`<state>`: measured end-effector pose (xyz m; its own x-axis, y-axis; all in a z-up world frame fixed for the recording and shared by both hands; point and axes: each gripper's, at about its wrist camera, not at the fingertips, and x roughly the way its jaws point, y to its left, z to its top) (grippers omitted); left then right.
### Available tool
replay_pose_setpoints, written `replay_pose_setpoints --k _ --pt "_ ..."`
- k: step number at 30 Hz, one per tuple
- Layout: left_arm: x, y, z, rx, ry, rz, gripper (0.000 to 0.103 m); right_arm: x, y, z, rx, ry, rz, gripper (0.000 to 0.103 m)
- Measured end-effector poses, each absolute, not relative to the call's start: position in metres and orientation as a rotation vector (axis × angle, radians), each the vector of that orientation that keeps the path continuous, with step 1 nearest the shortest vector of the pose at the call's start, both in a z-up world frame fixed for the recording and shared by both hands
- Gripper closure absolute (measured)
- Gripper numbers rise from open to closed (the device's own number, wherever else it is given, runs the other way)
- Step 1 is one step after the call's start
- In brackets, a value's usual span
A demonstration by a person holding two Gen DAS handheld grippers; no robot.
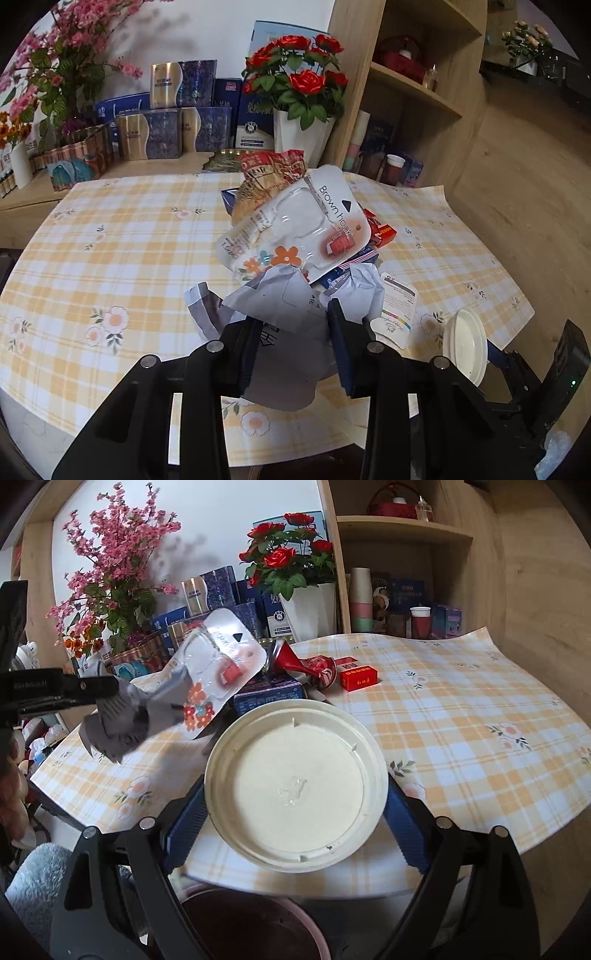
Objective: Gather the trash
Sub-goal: 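Carry the grey paper to the brown bin and open the left gripper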
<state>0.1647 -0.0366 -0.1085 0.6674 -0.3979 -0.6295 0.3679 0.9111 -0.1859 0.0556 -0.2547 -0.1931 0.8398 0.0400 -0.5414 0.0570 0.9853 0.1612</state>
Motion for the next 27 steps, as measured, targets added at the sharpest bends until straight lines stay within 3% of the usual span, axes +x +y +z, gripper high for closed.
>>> replay_pose_setpoints --k 10,18,27 --pt "0.086 -0.016 -0.103 -0.022 0.738 -0.58 0.068 -0.007 -0.244 -0.175 0.141 0.56 -0.026 0.015" --pt "0.017 -0.021 -0.152 0.097 0.882 -0.731 0.068 -0.039 -0.245 -0.178 0.164 0.587 -0.053 0.015" --pt "0.011 -0.067 -0.221 0.339 0.929 -0.779 0.067 -0.032 -0.257 -0.202 0.214 0.666 -0.083 0.015"
